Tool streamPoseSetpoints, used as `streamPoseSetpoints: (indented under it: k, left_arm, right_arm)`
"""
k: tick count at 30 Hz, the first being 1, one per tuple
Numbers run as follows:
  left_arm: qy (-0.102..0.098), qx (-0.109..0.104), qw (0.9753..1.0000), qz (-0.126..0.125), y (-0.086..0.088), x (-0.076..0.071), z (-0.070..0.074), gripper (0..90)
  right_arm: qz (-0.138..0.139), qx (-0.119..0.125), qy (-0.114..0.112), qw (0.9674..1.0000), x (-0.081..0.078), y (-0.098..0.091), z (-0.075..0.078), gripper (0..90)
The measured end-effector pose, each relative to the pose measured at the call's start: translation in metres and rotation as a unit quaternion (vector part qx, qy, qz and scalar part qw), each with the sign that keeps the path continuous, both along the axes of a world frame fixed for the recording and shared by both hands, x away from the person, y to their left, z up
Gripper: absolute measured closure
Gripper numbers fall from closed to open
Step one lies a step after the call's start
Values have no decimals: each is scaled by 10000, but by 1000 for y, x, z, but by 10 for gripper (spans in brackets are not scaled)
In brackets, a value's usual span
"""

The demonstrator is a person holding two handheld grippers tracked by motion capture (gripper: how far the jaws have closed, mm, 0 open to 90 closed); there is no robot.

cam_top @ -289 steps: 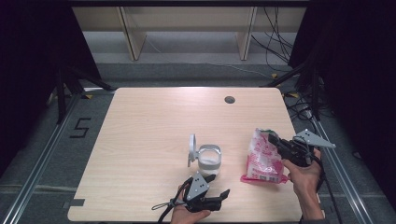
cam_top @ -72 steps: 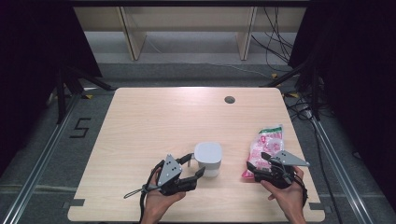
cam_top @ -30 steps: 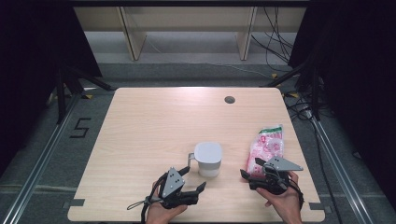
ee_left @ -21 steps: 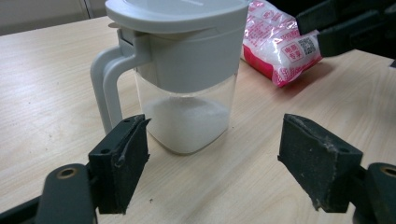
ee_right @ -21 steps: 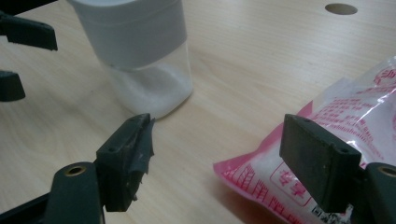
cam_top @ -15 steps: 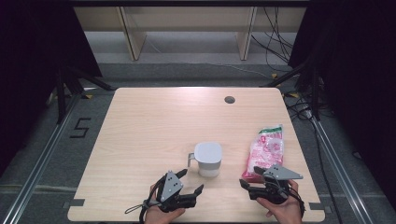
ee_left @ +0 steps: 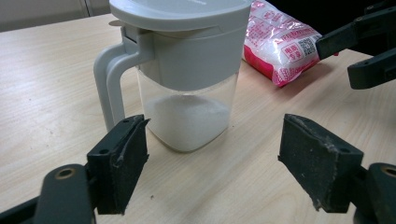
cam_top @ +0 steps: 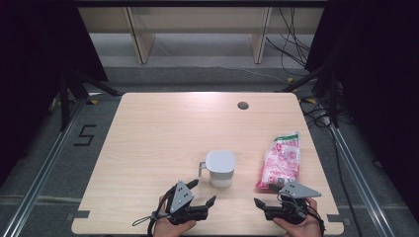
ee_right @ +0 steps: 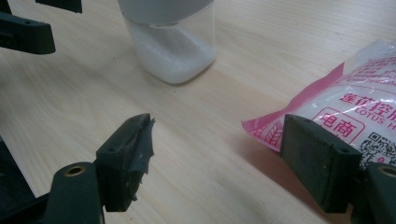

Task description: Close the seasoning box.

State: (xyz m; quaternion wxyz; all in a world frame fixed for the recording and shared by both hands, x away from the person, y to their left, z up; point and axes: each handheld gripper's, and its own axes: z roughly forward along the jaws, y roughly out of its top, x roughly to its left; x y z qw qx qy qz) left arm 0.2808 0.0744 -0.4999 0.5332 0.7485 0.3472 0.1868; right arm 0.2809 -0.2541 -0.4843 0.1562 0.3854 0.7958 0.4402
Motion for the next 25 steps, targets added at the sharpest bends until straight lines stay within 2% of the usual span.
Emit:
streamPoseSetpoints:
  k: [1, 2, 4, 5, 6, 7, 10, 11, 12, 13, 15, 16, 19, 22, 24, 25]
  left_arm:
    - [-47, -126, 9999, 5, -2, 1, -2, 226]
    - [-34, -117, 9999, 29, -2, 1, -2, 226]
    - [-31, -15, 10000, -87, 0, 1, -1, 226]
    - [-38, 30, 9999, -122, 0, 2, 0, 226]
    - [-33, 31, 9999, -98, 0, 1, 0, 224]
    - [-44, 22, 9999, -113, 0, 2, 0, 224]
    - [-62, 3, 9999, -116, 0, 2, -1, 224]
    - [-38, 61, 9999, -89, 1, 1, 0, 224]
    - [-60, 6, 9999, -112, 0, 2, -1, 223]
    - [66, -70, 10000, -16, -1, 0, -1, 223]
    - [32, -19, 10000, -31, 0, 0, 0, 224]
    - [-55, 53, 9999, -107, 1, 2, 0, 225]
    - [41, -42, 10000, -22, -1, 1, -1, 222]
    - [36, 79, 10000, -23, -1, 1, -1, 220]
    - [53, 63, 10000, 0, -1, 1, -2, 218]
    - [-54, 100, 9999, -61, 1, 3, -2, 217]
  right_arm:
    - [-40, 48, 132, 9999, -3, 2, 0, 264]
    - [19, -5, 11, 10000, -2, 0, 0, 264]
    - [-57, -12, 72, 10000, -5, 1, 0, 264]
    - [57, -3, 31, 10000, -3, 0, 0, 264]
    - [82, 26, 70, 9999, -3, 0, -1, 263]
    - [-43, 60, 82, 9999, -5, 1, 0, 263]
    - [3, 17, 34, 10000, -4, -1, -1, 262]
    - [-2, 15, 36, 10000, -4, -1, -1, 262]
    - [2, 11, 15, 10000, -4, -1, -1, 262]
    - [6, 18, 36, 10000, -4, -1, -1, 261]
    - [-2, 13, 30, 10000, -4, -1, -1, 261]
    - [14, 34, 46, 10000, -4, 0, -1, 261]
    - [25, 15, 43, 10000, -4, 0, -1, 261]
    - [25, 19, 45, 10000, -4, 0, -1, 260]
    - [30, 25, 38, 10000, -5, 0, -1, 260]
    - [-37, 28, 113, 9999, -6, 1, -1, 260]
